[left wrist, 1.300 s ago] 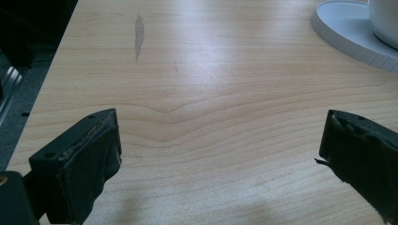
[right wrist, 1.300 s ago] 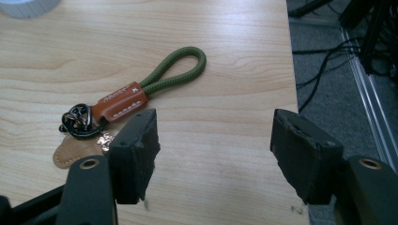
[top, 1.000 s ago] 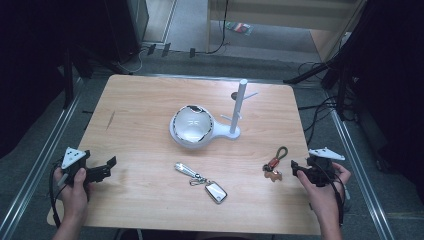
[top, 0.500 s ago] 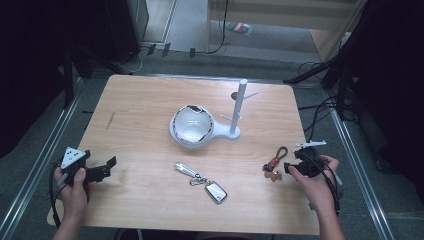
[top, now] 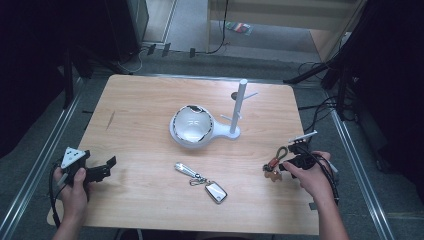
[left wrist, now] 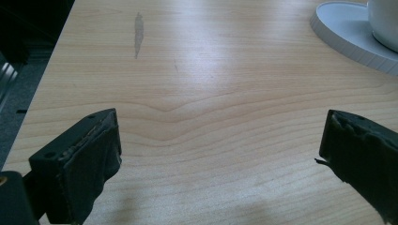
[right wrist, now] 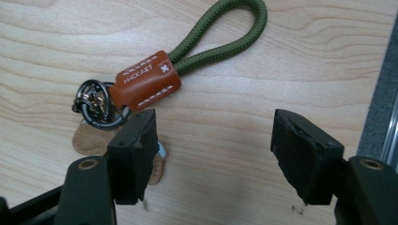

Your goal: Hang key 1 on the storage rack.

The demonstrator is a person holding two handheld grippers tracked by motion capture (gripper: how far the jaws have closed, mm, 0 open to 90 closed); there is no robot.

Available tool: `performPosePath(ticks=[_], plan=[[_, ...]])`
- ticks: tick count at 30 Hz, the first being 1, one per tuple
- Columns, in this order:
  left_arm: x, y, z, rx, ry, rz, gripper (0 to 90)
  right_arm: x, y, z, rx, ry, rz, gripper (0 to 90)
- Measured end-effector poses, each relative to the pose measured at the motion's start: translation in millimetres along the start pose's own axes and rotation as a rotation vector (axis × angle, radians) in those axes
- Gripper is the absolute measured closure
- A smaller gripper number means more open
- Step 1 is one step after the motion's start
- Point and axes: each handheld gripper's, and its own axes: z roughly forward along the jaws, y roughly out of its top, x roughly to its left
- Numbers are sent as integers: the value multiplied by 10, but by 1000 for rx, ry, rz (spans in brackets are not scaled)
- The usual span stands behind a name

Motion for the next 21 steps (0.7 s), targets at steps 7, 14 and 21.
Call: performPosePath(ticks=[7, 14, 21], plan=[[2, -1, -1, -3, 2, -3, 0, 67, 121, 4, 66, 20, 22, 315], [2, -1, 0, -3, 1, -7, 0, 84, 205, 59, 108, 14, 107, 358], [3, 0, 0, -1, 1, -5, 0, 123, 293, 31, 120, 73, 171, 377]])
